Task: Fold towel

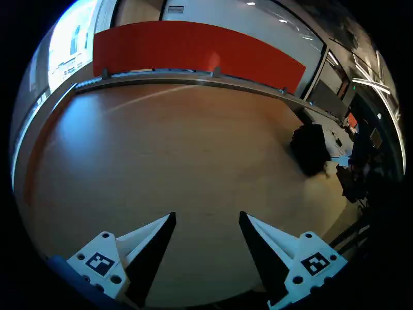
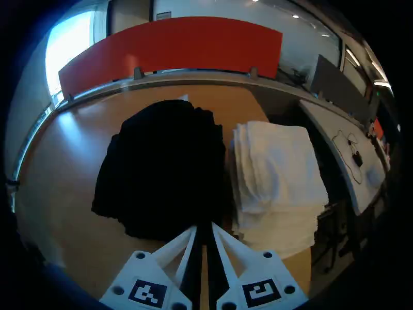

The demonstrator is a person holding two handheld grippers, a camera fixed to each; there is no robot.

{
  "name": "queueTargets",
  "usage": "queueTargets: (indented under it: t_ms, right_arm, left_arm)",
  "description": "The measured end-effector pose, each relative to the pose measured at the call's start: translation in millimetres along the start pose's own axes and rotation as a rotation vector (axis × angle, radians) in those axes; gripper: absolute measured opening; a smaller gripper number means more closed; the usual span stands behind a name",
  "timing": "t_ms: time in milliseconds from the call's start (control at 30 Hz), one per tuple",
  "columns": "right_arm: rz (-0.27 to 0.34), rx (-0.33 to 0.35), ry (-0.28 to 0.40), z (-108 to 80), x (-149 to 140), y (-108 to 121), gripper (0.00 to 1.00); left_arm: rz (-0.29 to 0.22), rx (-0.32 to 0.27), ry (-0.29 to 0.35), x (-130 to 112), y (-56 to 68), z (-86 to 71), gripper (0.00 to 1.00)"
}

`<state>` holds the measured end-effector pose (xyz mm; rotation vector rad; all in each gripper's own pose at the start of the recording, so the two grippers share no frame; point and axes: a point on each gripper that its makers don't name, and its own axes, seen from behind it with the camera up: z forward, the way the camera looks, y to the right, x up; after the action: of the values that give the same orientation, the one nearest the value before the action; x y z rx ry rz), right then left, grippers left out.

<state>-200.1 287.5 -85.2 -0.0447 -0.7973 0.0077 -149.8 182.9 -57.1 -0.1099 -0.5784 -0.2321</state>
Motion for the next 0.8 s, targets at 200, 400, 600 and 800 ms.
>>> queueTargets:
  t_ms: [200,400,600,800]
  right_arm:
    - [0.006,0.002,0.007,0.4,1,0,0.04]
    - [0.007,0.003,0.019,-2.3,5,0,0.05]
    - [-0.001,-0.008,0.032,-8.4,4,1,0.12]
    - [0.000,-0.016,0.046,-15.7,4,4,0.33]
  left_arm:
    - [-0.001,0.003,-0.003,0,-1.9,1.3,0.90]
    - [-0.008,0.004,-0.002,2,-3.6,2.6,0.90]
    - [-0.008,0.005,0.002,4,-4.4,2.5,0.90]
    - [-0.013,0.002,0.005,5,-5.0,1.8,0.90]
